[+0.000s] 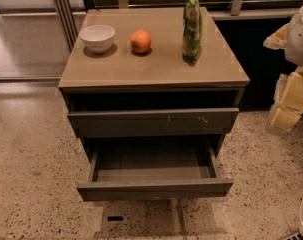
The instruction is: Close middle drawer
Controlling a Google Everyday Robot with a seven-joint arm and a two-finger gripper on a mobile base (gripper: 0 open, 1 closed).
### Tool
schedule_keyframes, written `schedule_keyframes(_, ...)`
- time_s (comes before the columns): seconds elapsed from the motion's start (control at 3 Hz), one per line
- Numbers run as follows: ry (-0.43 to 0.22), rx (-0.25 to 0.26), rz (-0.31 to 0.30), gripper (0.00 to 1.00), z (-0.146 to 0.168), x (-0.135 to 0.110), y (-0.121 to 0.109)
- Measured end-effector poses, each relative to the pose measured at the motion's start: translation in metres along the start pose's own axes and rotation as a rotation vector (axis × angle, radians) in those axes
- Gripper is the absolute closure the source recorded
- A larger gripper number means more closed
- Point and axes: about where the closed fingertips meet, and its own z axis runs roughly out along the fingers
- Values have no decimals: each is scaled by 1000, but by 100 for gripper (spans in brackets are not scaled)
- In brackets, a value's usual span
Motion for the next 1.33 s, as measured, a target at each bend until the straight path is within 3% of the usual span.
schedule_keyframes(0.33, 0, 0, 0, 0, 0, 0, 0)
schedule_keyframes(0.67, -10, 8, -2, 19, 4, 1, 0)
schedule_keyframes(1.0, -57, -21, 24, 42, 46, 10, 12)
schedule_keyframes(1.33, -125, -82, 69, 65, 124, 20, 32)
